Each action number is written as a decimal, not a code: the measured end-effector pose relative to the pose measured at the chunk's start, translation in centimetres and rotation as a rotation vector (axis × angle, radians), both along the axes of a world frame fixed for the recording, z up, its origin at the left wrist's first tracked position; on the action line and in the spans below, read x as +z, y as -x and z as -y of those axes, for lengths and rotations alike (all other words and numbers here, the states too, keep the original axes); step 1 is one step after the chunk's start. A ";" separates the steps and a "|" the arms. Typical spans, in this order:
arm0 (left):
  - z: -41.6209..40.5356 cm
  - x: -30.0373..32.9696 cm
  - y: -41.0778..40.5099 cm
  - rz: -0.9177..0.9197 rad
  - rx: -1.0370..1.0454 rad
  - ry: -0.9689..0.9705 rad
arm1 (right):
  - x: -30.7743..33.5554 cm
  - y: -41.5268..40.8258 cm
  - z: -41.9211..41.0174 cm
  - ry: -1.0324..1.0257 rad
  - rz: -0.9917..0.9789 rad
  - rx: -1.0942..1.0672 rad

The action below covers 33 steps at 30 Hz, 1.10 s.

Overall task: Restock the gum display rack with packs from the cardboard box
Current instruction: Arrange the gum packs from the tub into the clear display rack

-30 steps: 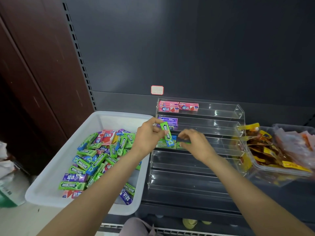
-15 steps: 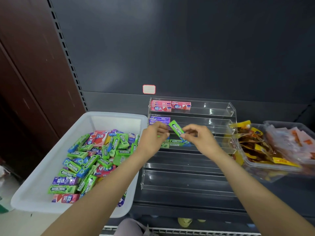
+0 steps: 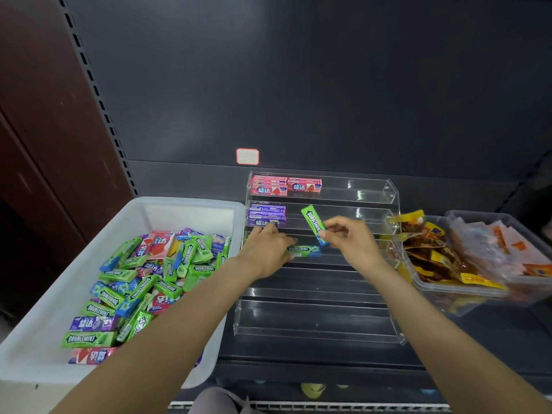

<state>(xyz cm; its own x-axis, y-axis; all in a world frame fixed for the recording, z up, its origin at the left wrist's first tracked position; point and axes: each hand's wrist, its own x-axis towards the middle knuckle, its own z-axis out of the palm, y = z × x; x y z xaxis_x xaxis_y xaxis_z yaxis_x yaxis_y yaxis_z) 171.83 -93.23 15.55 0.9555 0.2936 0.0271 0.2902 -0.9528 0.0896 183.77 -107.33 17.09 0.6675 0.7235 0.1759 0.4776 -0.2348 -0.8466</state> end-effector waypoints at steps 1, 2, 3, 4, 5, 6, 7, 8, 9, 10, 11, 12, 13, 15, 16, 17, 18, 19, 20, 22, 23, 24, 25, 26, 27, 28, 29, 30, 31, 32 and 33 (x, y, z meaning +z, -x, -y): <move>0.1 0.0 -0.1 0.005 -0.001 -0.005 | 0.0 -0.1 0.1 0.001 -0.002 -0.005; 0.1 0.0 -0.1 0.006 -0.002 -0.005 | -0.1 -0.1 0.1 0.005 -0.004 -0.012; 0.2 0.0 -0.1 0.004 -0.001 0.005 | -0.2 -0.2 0.2 0.008 -0.005 -0.018; 0.3 0.0 -0.1 0.004 0.001 0.024 | -0.2 -0.2 0.3 0.011 -0.005 -0.023; 0.4 0.0 0.0 0.009 0.003 0.050 | -0.3 -0.3 0.4 0.011 -0.002 -0.024; 0.5 0.0 0.0 0.020 0.004 0.076 | -0.3 -0.3 0.4 0.013 0.004 -0.026; 0.5 0.0 0.0 0.035 0.000 0.095 | -0.3 -0.4 0.6 0.015 0.012 -0.028; 0.6 0.0 0.0 0.051 -0.007 0.104 | -0.3 -0.4 0.6 0.019 0.021 -0.033; 0.6 0.1 0.0 0.065 -0.015 0.110 | -0.4 -0.5 0.7 0.022 0.028 -0.039; 0.5 0.1 0.1 0.073 -0.022 0.119 | -0.4 -0.6 0.7 0.025 0.035 -0.049; 0.4 0.1 0.3 0.077 -0.028 0.125 | -0.4 -0.7 0.7 0.024 0.044 -0.059; 0.2 0.2 0.5 0.079 -0.037 0.120 | -0.5 -0.9 0.7 0.021 0.058 -0.072; 0.1 0.2 0.7 0.080 -0.047 0.108 | -0.6 -1.0 0.7 0.028 0.079 -0.087; -0.2 0.2 1.2 0.084 -0.065 0.101 | -0.8 -1.0 0.6 0.091 0.151 -0.114; -0.3 0.2 1.5 0.083 -0.068 0.109 | -0.9 -1.0 0.5 0.136 0.196 -0.120; -0.4 0.2 1.6 0.082 -0.070 0.115 | -1.0 -1.0 0.4 0.186 0.246 -0.117; -0.5 0.1 1.8 0.079 -0.073 0.113 | -1.1 -0.9 0.3 0.241 0.302 -0.108; -0.6 0.0 1.8 0.075 -0.075 0.106 | -1.2 -0.8 0.1 0.300 0.361 -0.098; -0.6 0.0 1.9 0.070 -0.077 0.099 | -1.3 -0.6 0.0 0.358 0.417 -0.089; -0.7 -0.1 2.0 0.067 -0.079 0.086 | -1.4 -0.3 -0.4 0.458 0.523 -0.080; -0.8 -0.1 2.1 0.070 -0.081 0.080 | -1.5 -0.2 -0.6 0.491 0.566 -0.069; -0.8 -0.1 2.2 0.072 -0.084 0.075 | -1.6 -0.2 -0.7 0.513 0.595 -0.049; -0.9 -0.1 2.2 0.073 -0.087 0.071 | -1.7 -0.2 -1.0 0.532 0.611 -0.016; -0.9 -0.1 2.2 0.075 -0.088 0.069 | -1.8 -0.2 -1.2 0.551 0.614 0.030; -1.0 -0.2 2.2 0.076 -0.087 0.069 | -1.8 -0.3 -1.4 0.561 0.591 0.084; -0.9 -0.2 2.3 0.076 -0.084 0.075 | -1.8 -0.3 -1.6 0.558 0.545 0.136; -0.9 -0.1 2.3 0.079 -0.076 0.091 | -1.7 -0.4 -1.8 0.546 0.495 0.174; -0.8 -0.1 2.3 0.085 -0.059 0.117 | -1.6 -0.4 -1.9 0.535 0.458 0.197; -0.7 0.0 2.3 0.093 -0.036 0.146 | -1.5 -0.3 -2.0 0.526 0.439 0.210; -0.6 0.1 2.4 0.096 -0.014 0.167 | -1.5 -0.3 -2.1 0.520 0.427 0.216; -0.6 0.1 2.4 0.093 -0.004 0.170 | -1.4 -0.3 -2.1 0.513 0.417 0.220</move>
